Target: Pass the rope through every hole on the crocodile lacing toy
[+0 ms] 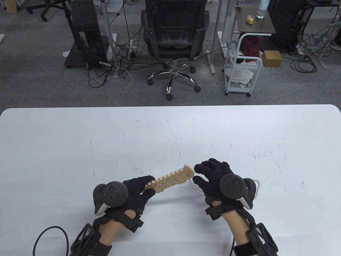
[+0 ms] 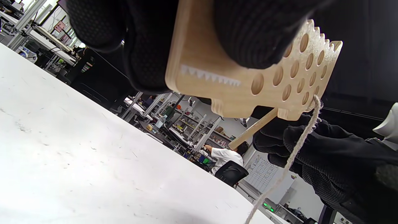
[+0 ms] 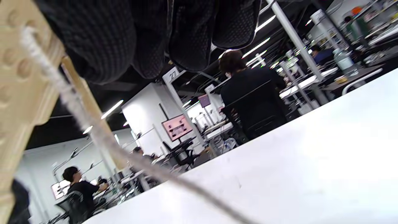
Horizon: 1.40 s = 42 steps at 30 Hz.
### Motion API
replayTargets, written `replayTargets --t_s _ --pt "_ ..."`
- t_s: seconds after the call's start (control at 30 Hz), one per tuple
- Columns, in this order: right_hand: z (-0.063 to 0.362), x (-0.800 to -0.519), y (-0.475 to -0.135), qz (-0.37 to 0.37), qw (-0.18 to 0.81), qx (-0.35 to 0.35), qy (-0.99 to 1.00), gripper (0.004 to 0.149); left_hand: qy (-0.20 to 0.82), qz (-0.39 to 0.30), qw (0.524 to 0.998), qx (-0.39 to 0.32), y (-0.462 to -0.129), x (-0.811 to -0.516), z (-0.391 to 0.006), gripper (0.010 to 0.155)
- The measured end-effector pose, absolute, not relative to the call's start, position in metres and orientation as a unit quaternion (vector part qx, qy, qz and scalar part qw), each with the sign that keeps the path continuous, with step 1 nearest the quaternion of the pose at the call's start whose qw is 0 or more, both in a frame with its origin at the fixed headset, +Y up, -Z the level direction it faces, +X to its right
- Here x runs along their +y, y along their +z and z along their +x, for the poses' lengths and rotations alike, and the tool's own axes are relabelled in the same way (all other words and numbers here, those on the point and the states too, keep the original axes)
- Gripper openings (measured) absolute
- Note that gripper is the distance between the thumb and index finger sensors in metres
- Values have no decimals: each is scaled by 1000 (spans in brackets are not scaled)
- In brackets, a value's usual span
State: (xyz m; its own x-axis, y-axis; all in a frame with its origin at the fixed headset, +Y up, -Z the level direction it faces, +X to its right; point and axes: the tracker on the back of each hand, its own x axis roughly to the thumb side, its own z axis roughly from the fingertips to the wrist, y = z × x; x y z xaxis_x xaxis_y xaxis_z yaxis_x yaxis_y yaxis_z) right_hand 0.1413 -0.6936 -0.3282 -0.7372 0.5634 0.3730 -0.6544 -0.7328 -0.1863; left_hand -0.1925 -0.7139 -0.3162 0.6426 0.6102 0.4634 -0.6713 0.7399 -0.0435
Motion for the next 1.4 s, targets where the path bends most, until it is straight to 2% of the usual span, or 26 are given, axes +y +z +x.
replayTargets --t_s 0.37,0.6,0.83,1.4 --pt "127 -703 -329 210 337 -112 911 61 349 55 903 -247 -314 -714 -187 54" --pt "123 -706 -329 224 362 -120 897 46 351 49 901 -251 -313 -714 -185 55" --pt "131 -704 -330 193 362 -144 900 40 352 55 902 -241 -314 -713 -188 55" --pt "160 -693 -332 120 393 -201 889 40 373 67 905 -195 -319 -713 -201 54"
